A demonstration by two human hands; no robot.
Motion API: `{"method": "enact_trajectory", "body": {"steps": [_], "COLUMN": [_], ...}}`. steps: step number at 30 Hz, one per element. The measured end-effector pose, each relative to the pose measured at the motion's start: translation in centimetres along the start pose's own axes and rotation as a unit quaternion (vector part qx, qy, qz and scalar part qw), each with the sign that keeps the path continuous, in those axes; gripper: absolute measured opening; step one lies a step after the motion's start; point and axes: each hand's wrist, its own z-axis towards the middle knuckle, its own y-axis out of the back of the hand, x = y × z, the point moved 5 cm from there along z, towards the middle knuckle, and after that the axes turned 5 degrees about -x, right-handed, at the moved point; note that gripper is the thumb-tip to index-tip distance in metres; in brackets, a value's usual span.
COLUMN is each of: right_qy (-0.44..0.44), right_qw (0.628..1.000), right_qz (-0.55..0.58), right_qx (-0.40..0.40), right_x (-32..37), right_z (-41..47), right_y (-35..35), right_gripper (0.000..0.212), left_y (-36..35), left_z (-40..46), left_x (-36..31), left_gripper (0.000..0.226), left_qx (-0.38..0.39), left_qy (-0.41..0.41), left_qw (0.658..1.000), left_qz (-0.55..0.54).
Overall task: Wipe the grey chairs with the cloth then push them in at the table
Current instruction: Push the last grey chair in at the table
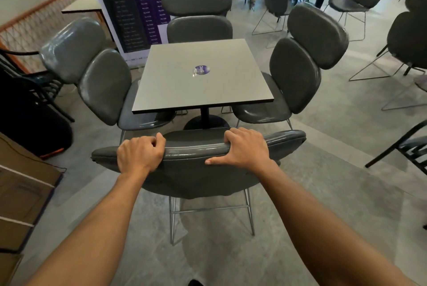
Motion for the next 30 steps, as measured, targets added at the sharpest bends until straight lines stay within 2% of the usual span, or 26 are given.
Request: {"method": "enact_trajectory", "body": {"steps": [7, 13, 16, 21, 30], "right_qy": [0.006, 0.024, 0.02, 0.013, -0.018], "right_qw": [1.0, 0.996, 0.996, 0.998, 1.0], "right_qz": [0.002, -0.016, -0.009, -0.012, 0.02], "right_qx": [-0.008, -0.08, -0.089, -0.064, -0.002], "right_x": [0.1, -0.9, -1.4, -0.7, 0.7], "right_z": [-0.1, 1.0, 1.5, 0.9, -0.6], "right_y": [0.0, -0.5, -0.7, -0.5, 0.1], "right_gripper": [0.08, 0.08, 0.079, 0.081, 0.08], "left_y": [-0.6, -1.0, -1.2, -1.2, -0.4], "left_z": [-0.4, 0.7, 1.2, 0.6, -0.9], "left_x": [0.4, -0.4, -0.6, 0.0, 0.7], "left_gripper": [0.063, 0.057, 0.053, 0.054, 0.051], "left_qx": [-0.011, -0.064, -0.084, -0.083, -0.017], "left_qy": [0.002, -0.003, -0.006, -0.005, 0.005], "left_qw": [1.0, 0.998, 0.996, 0.996, 0.999], "left_qz": [-0.015, -0.013, -0.015, -0.028, -0.028]}}
